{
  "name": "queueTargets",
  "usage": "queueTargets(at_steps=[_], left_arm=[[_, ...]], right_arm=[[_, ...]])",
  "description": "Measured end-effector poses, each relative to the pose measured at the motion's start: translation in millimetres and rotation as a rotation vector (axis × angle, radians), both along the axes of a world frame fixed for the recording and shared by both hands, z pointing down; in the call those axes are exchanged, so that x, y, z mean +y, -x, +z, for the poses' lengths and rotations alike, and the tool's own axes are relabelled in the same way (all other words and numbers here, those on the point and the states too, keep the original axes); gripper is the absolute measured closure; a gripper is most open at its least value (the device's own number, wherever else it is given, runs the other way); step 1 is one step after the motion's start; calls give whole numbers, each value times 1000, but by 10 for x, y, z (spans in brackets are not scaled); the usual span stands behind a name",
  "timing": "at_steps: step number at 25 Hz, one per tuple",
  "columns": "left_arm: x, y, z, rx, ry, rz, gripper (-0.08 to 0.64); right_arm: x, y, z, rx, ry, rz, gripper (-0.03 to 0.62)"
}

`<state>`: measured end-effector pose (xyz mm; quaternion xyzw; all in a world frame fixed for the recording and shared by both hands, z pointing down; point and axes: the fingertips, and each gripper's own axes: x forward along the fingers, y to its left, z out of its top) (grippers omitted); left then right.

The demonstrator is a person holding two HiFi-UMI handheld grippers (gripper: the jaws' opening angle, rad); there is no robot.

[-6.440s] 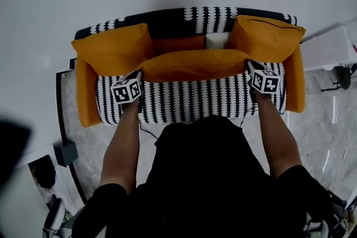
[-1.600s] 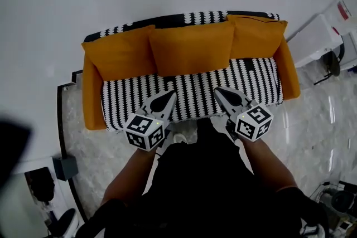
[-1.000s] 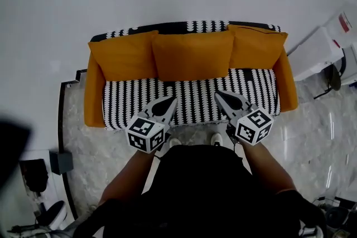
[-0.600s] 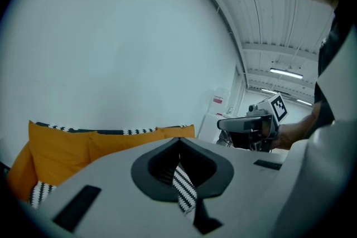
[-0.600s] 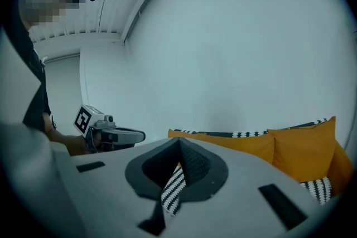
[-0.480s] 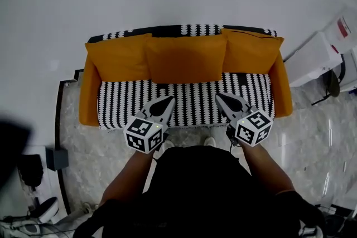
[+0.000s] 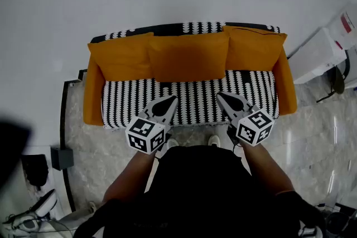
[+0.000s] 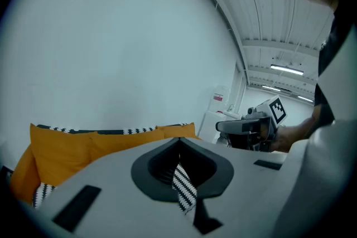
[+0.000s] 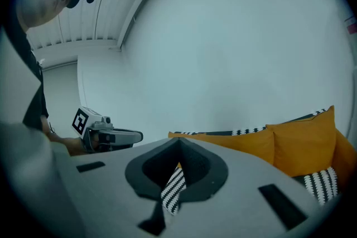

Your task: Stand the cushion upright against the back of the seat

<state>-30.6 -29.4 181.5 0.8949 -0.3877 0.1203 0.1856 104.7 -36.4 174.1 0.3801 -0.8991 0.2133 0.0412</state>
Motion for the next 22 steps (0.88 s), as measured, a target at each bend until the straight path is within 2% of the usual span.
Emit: queueTargets(at_steps=[22], left_arm=[[-46,50,-71,-7,-18,6,543]], right_arm=[[-34,-6,28,-5,12,16,557]])
